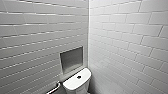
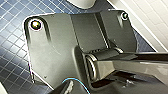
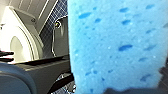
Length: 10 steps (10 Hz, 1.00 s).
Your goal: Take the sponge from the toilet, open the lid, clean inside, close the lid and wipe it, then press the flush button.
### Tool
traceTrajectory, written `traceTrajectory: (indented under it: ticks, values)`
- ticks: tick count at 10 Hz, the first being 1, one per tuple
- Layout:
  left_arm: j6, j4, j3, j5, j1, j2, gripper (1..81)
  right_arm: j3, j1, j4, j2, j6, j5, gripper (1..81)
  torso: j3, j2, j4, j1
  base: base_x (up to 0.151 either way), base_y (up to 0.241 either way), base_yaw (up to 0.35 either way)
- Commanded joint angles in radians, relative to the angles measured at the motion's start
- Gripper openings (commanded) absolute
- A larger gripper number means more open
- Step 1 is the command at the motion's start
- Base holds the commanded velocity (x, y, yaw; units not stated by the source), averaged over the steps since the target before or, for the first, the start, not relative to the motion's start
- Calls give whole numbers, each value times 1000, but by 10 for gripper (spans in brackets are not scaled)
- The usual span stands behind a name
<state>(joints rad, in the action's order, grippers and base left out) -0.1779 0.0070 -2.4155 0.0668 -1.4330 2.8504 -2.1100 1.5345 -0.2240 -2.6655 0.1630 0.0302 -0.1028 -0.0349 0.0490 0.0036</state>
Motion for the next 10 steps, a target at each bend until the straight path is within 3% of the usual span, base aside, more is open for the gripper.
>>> traceTrajectory:
  ticks: [1,7,10]
  values:
    - [1,-12,16,59,52,-14,811,15,-35,-14,22,0,-64,10,0,0,0,0,90,0,0]
    - [0,-12,16,59,52,-14,811,10,-35,-14,19,0,-64,10,0,0,0,0,86,0,0]
    - [0,-12,16,59,52,-14,811,9,-35,-12,17,0,-64,10,0,1,0,1,0,0,0]
